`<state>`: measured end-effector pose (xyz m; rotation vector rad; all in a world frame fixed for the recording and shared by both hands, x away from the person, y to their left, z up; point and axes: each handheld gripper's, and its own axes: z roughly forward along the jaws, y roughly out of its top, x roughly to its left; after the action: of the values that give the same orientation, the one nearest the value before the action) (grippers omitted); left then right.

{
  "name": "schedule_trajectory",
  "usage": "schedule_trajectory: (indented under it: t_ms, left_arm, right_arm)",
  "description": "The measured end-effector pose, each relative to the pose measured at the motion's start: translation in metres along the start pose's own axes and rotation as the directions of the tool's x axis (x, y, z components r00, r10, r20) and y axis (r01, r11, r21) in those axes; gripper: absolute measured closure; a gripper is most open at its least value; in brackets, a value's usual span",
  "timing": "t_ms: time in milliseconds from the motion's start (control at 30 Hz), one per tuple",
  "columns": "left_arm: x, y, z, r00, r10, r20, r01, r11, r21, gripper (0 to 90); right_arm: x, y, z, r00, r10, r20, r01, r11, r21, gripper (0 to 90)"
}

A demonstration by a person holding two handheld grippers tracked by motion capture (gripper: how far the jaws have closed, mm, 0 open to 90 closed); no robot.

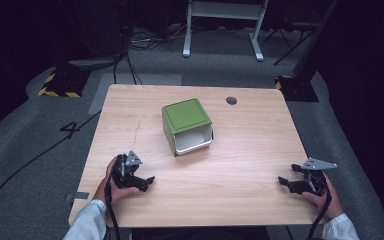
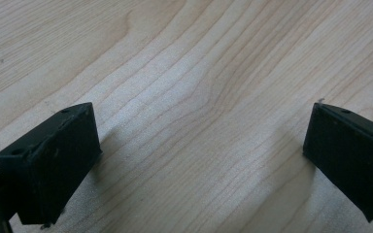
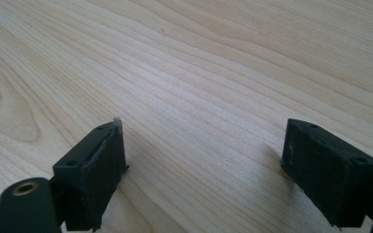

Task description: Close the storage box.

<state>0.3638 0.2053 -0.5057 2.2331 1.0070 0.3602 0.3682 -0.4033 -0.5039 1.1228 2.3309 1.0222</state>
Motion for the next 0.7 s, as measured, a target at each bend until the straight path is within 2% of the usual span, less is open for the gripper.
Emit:
schedule_trajectory:
  t_ms: [700]
  left_arm:
    - [0.0004,0.0003,0.0002,1.0000,0.003,0.002,-0.003,1.0000,0.000,0.1]
  right_arm:
    - [0.0007,0.0004,0.0005,1.0000,0.005,0.005,-0.005,1.000,0.000,15.7]
